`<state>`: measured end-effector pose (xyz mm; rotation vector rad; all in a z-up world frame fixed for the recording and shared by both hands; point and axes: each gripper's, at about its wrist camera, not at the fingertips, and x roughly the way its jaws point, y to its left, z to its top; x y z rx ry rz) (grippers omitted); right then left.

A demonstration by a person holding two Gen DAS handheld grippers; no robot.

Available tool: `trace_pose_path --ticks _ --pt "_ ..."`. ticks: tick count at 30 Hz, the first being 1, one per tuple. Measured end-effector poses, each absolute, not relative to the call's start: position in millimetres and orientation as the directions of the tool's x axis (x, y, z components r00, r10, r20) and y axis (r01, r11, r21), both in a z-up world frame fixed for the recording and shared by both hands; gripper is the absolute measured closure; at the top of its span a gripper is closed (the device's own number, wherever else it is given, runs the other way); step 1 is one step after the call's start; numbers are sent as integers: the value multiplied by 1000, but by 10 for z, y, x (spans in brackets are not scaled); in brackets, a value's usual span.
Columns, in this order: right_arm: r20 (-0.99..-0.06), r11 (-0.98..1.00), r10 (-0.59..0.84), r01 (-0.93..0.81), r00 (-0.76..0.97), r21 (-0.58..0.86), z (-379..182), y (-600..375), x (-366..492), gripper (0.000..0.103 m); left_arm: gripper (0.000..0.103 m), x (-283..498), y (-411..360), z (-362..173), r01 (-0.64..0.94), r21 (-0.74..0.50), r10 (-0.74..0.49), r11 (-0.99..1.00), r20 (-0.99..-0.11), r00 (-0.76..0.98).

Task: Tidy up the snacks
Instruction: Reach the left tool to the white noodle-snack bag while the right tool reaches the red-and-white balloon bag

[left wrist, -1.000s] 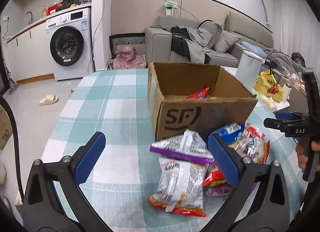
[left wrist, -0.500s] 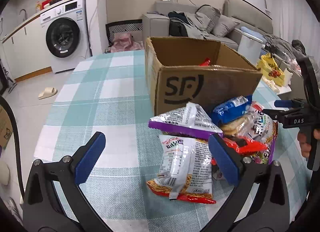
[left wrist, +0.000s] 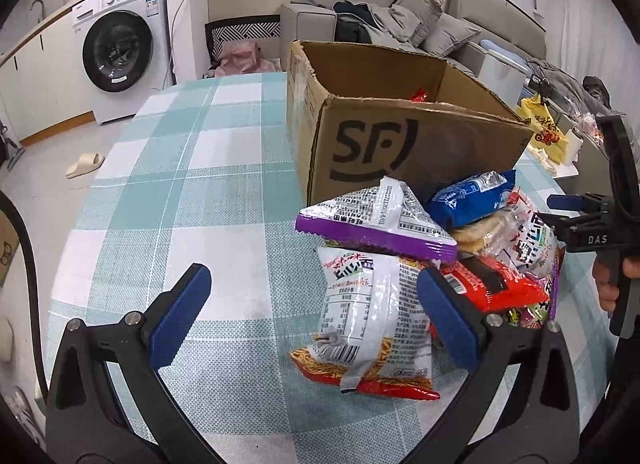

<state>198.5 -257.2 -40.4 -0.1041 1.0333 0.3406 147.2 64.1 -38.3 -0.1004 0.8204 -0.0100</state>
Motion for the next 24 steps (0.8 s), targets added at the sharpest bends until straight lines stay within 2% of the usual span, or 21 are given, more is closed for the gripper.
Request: trace_pose_path --ticks 13,16,19,24 --pt "-850 954 181 -299 495 29 -455 -2604 2023 1 1 1509 597 -437 35 -156 -142 987 -758 637" --pt "-849 954 185 -299 495 33 -456 -2604 2025 1 1 1509 550 -461 38 -130 -125 991 -772 623" --pt "-847 949 205 -310 489 51 -447 -2592 2024 5 1 1496 518 -483 41 -123 -122 992 -777 618" --pt "-846 939 241 -335 476 79 -442 -2557 2006 19 1 1516 491 -520 49 -113 -120 992 -789 603"
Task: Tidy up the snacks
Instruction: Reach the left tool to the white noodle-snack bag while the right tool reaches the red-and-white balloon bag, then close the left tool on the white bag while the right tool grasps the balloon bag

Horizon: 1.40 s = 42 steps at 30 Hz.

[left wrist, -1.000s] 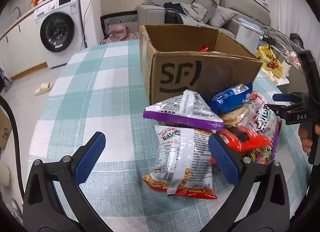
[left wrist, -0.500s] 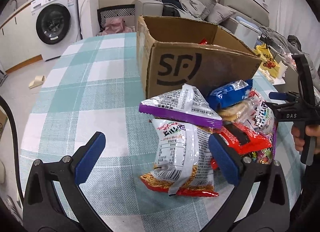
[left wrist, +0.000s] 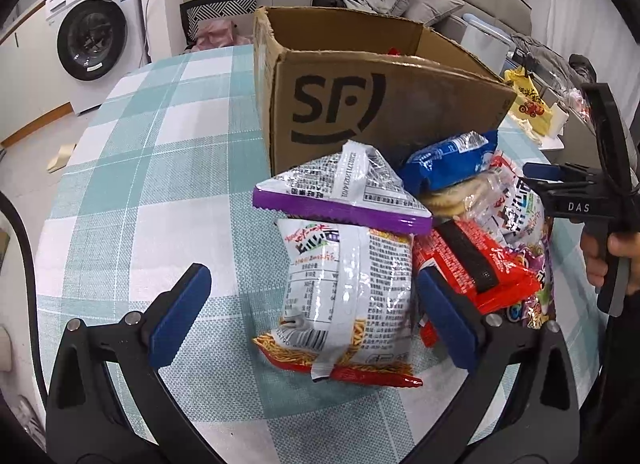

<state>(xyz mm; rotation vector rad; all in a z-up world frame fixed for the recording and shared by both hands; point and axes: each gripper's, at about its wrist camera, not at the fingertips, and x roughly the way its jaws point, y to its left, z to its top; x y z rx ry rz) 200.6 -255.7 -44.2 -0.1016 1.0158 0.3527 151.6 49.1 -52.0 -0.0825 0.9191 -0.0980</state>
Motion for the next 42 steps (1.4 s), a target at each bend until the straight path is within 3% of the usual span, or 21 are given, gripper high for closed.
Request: trace_pose_path --ticks 5,7,11,13,20,27,42 --pt "-841 933 263 -347 472 97 -439 -2542 1992 23 4 1531 440 -595 58 -85 -103 995 -805 584" --pt "-841 932 270 -346 469 106 -444 -2549 1996 23 13 1536 425 -608 65 -81 -104 995 -807 582" --pt "-839 932 276 -345 469 113 -443 -2564 2009 26 48 1522 407 -609 104 -121 -158 987 -799 580" --pt "-838 930 281 -348 468 117 -439 -2566 2006 28 51 1516 387 -592 113 -114 -159 987 -793 588" --pt "-829 927 290 -355 478 120 -398 -2560 1984 43 53 1433 351 -471 146 -140 -201 979 -761 616" --pt "-824 925 291 -363 486 112 -377 -2540 1949 51 53 1360 354 -312 144 -154 -210 978 -734 646" --pt "-759 914 356 -373 546 161 -105 -2626 1856 54 53 1185 294 -27 165 -174 -240 971 -682 691"
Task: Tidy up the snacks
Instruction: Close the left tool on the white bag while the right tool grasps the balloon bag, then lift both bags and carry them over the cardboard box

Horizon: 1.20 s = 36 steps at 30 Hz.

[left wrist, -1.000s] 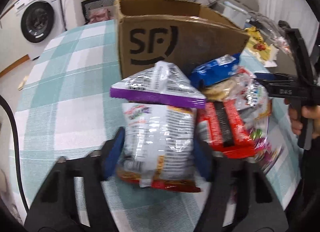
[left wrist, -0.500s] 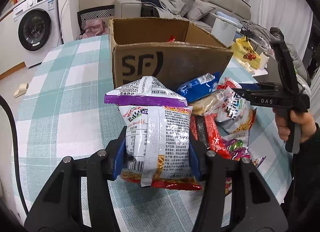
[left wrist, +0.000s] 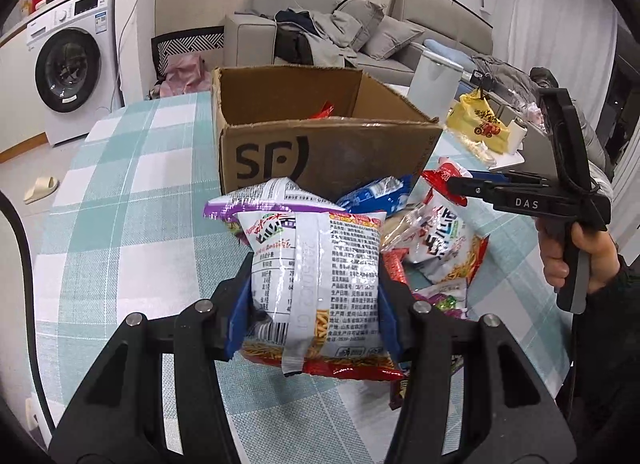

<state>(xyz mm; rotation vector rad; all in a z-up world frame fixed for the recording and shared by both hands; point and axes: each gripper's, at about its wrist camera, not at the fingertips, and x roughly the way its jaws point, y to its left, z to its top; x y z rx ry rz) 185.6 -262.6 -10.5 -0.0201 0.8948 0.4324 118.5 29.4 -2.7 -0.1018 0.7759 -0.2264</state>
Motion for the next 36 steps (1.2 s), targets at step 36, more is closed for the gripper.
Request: trace_pose_path --ticks 36 --pt "-584 875 478 -417 657 246 596 -2661 1519 54 53 1045 440 283 74 -204 -187 976 -612 769"
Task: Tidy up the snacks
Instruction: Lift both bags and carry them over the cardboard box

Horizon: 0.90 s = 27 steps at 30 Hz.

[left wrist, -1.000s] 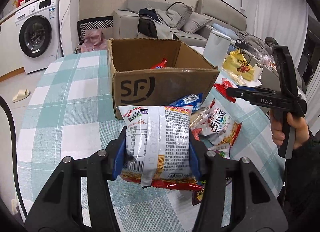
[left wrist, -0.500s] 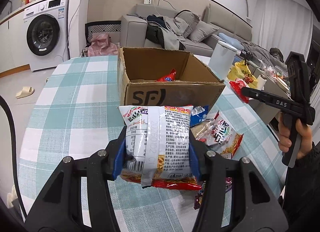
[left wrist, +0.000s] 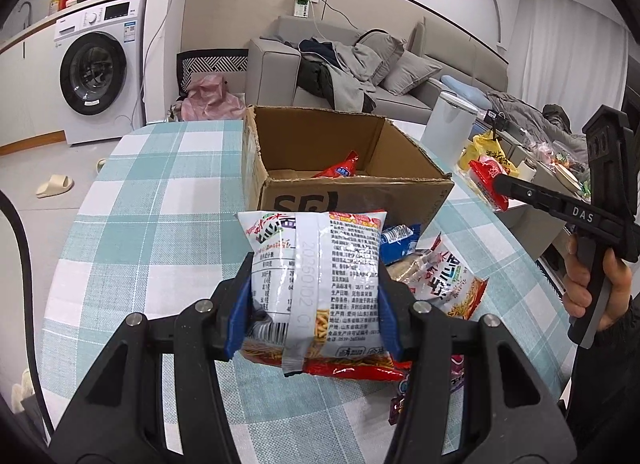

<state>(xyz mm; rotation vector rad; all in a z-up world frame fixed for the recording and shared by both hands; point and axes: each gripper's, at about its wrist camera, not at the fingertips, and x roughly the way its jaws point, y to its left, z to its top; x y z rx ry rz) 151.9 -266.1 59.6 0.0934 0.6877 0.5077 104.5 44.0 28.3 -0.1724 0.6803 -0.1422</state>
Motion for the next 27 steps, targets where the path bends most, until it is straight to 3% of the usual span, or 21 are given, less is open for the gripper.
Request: trace_pose_path --ticks 27 --pt "-551 839 532 -491 643 237 701 -2230 1470 54 53 1407 200 608 102 -148 -169 984 -567 807"
